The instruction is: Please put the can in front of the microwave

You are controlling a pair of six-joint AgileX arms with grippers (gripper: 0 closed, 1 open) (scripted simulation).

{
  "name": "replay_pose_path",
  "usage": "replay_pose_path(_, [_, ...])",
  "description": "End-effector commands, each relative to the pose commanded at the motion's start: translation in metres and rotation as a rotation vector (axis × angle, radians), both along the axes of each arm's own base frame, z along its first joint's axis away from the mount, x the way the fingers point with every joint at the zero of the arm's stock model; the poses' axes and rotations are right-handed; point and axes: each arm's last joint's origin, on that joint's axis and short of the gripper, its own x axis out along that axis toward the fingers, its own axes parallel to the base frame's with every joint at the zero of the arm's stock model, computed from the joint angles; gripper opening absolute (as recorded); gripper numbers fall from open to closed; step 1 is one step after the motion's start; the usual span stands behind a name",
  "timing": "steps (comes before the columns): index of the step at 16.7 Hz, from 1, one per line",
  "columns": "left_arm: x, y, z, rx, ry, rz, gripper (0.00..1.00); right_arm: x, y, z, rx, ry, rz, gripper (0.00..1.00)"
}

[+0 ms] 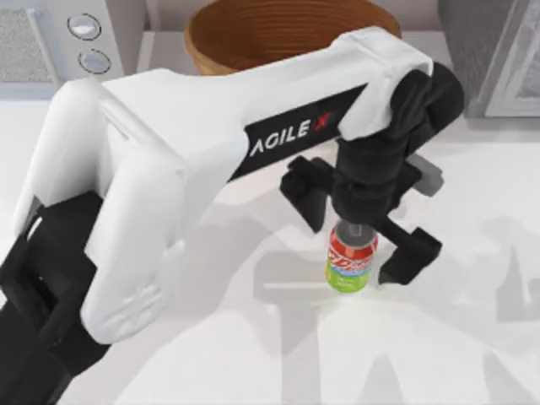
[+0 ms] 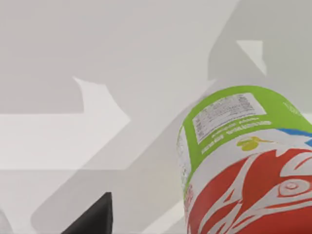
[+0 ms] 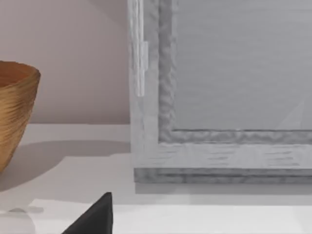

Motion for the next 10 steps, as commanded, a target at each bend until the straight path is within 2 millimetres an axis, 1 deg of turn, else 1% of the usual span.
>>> replay_pose_path(1, [0.0, 0.0, 0.0, 0.0, 0.0, 0.0, 1.0, 0.0, 0.0, 0.0, 0.0, 0.0, 0.0, 1.0])
replay_pose_path(10, [0.0, 0.0, 0.0, 0.0, 0.0, 0.0, 0.32, 0.0, 0.0, 0.0, 0.0, 0.0, 0.0, 1.0])
